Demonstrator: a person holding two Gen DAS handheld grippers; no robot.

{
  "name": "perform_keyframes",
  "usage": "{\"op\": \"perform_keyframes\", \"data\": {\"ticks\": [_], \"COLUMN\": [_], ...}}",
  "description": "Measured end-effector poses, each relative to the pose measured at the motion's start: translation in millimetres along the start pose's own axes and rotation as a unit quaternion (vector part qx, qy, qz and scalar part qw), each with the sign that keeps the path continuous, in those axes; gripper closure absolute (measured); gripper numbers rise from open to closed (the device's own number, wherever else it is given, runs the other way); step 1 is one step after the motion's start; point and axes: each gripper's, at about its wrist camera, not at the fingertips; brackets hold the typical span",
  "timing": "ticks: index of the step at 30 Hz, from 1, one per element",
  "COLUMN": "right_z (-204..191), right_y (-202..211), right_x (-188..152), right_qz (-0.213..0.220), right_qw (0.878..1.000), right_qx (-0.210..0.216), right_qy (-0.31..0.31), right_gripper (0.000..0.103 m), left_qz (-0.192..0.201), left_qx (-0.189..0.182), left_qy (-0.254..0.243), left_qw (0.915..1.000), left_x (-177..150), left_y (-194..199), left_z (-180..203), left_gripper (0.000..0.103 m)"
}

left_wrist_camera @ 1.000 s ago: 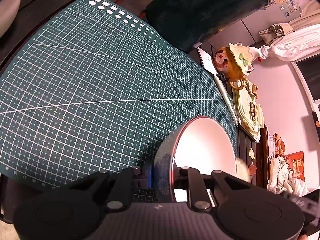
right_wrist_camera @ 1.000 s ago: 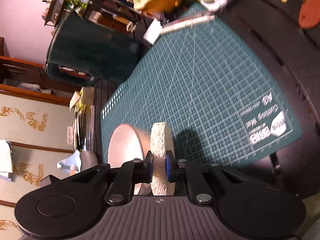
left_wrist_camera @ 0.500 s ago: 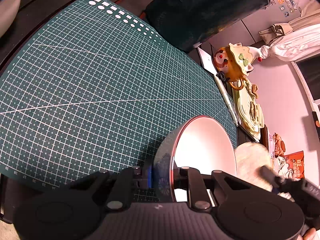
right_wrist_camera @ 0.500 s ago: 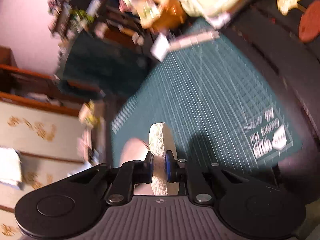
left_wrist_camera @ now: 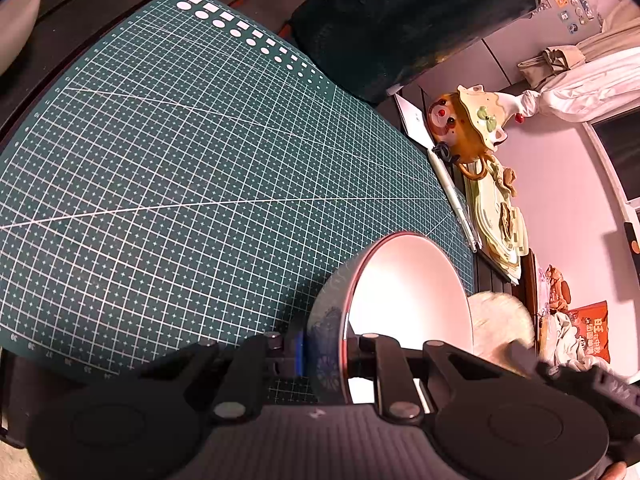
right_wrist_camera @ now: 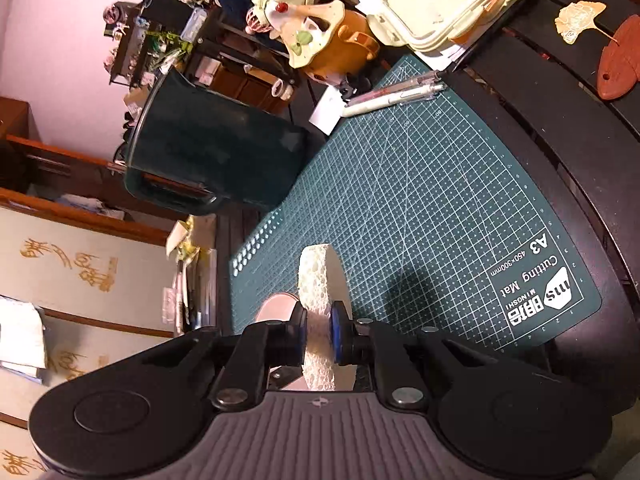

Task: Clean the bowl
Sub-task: 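Rub the cream sponge along the white bowl's outer wall with the right gripper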

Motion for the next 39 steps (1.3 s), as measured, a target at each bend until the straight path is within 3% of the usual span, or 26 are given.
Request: {"op": "perform_keyframes", "data": {"ticks": [4,9,11,15,20,22,27,34,39], "right_z": [0.4,-4.5,-4.0,-5.1,-5.8,-3.7,-1.4,-2.5,-6.8], "right_y": [-11.8,10.5,7.1,-12.9,6.5,8.7,-12.1,10.4,-14.8], "right_x": [-10.6,7.4,6.4,-12.2,4.4,5.4,-12.8,4.5,-19.0], "right_qz": [-0.032,0.023,0.020,-0.039,0.015,0.017,-0.042,0.018,-0.043], "right_qw": [0.999,1.000,1.000,0.998,1.000,1.000,0.998,1.000,0.997], "right_qx": [-0.021,0.020,0.019,-0.019,0.012,0.020,-0.018,0.017,-0.023], "right_qy": [0.013,-0.007,-0.006,0.039,0.010,0.002,0.036,0.008,0.058], "right_gripper": [0.091,0.091,0.091,0.091,0.091,0.091,0.091,0.091,0.091], "left_qz": [0.001,0.000,0.000,0.001,-0.001,-0.002,-0.001,-0.002,-0.001], "left_qx": [-0.001,0.001,0.000,0.001,0.001,0.000,0.001,0.000,-0.001], "left_qy": [0.001,-0.002,-0.002,-0.002,-0.006,-0.005,-0.005,-0.005,-0.003], "left_qw": [1.0000,1.0000,1.0000,1.0000,1.0000,1.0000,1.0000,1.0000,1.0000], "left_x": [-1.2,-2.8,-3.1,-3.6,-2.1,-2.3,-2.9,-2.0,-1.3], "left_y": [0.5,0.7,0.1,-1.2,-1.0,-1.2,-2.5,-3.7,-1.7], "left_z": [-2.1,-3.3,-3.4,-1.3,-1.5,-1.6,1.9,2.5,-3.0], "left_gripper": [0.086,0.086,0.086,0.086,0.086,0.086,0.086,0.086,0.086]}}
Point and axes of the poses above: each gripper's, at about its wrist camera, not at the fingertips, and y roughly against the way its jaws point, z to its right, x to its top, and after that the axes turned 13 degrees about z, right-handed
